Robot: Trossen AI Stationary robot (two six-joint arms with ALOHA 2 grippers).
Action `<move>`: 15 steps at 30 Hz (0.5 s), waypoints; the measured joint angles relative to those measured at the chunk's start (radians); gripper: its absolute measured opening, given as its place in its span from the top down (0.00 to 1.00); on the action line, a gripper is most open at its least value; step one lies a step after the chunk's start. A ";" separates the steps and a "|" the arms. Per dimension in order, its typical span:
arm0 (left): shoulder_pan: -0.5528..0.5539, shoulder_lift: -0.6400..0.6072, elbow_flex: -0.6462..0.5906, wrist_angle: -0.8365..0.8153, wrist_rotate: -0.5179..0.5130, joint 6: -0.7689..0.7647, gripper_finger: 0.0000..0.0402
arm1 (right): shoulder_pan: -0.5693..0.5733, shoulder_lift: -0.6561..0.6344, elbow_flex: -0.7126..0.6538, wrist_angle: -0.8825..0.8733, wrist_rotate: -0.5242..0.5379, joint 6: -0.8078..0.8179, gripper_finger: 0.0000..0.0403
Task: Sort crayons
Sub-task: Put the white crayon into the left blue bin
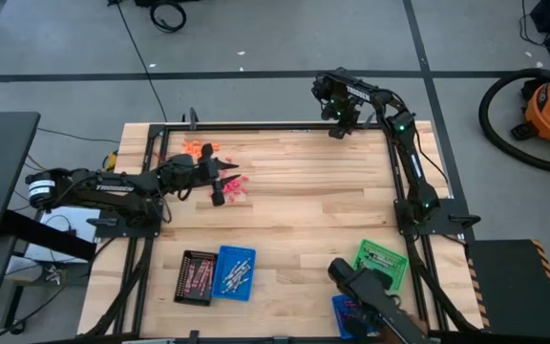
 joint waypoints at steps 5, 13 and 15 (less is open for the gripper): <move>0.000 0.103 0.091 -0.089 0.000 -0.009 0.65 | 0.038 -0.137 -0.063 0.194 -0.098 -0.029 0.69; 0.039 0.286 0.234 -0.155 -0.015 -0.034 0.65 | 0.044 -0.316 -0.304 0.241 -0.106 0.088 0.72; 0.042 0.340 0.274 -0.162 -0.014 -0.031 0.65 | 0.052 -0.388 -0.396 0.322 -0.130 0.115 0.72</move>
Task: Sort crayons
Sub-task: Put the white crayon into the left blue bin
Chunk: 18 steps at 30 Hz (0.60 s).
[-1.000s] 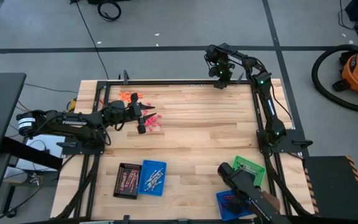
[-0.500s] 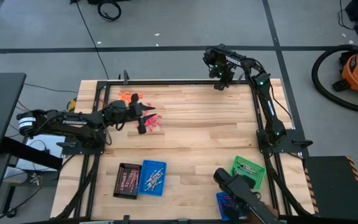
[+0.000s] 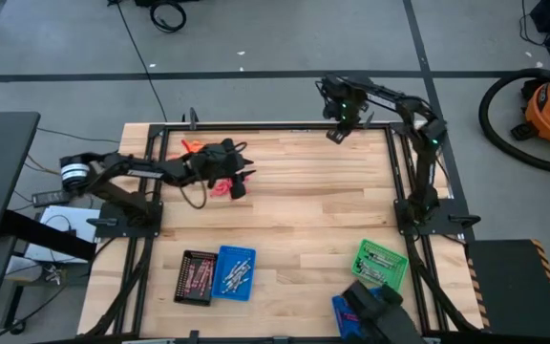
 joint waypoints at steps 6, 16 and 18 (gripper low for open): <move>0.013 0.120 0.089 -0.005 0.005 -0.006 0.65 | -0.031 -0.192 -0.304 0.309 0.027 0.111 0.72; 0.034 0.300 0.291 -0.114 0.009 0.008 0.65 | -0.032 -0.288 -0.399 0.318 -0.051 0.282 0.72; 0.037 0.346 0.339 -0.146 0.009 0.031 0.65 | -0.001 -0.318 -0.399 0.342 -0.071 0.282 0.72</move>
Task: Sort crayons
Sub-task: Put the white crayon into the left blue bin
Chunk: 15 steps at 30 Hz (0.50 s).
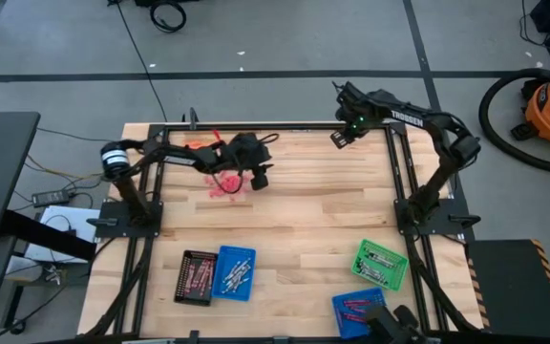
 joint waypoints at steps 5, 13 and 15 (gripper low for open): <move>-0.003 0.055 0.045 -0.005 -0.002 0.038 0.65 | 0.092 -0.070 -0.043 0.111 -0.001 0.001 0.72; 0.013 0.062 0.044 0.124 -0.045 0.106 0.65 | 0.181 -0.178 -0.219 0.470 -0.001 0.015 0.72; 0.015 0.061 0.044 0.156 -0.044 0.108 0.65 | 0.199 -0.197 -0.252 0.527 0.000 0.017 0.72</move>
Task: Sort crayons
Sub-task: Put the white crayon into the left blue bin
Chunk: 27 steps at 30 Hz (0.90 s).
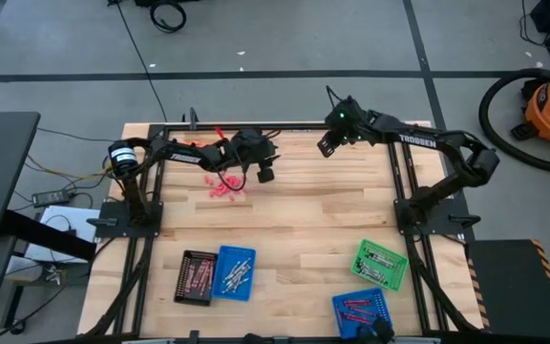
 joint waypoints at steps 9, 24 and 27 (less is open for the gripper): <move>0.000 0.052 0.002 0.162 0.030 -0.007 0.65 | 0.046 -0.023 -0.108 0.075 0.042 0.050 0.72; 0.043 0.136 0.265 -0.227 0.032 -0.055 0.65 | 0.134 -0.024 -0.237 0.268 0.260 0.137 0.72; 0.058 0.157 0.304 -0.265 0.053 -0.087 0.65 | 0.164 -0.024 -0.237 0.264 0.292 0.127 0.72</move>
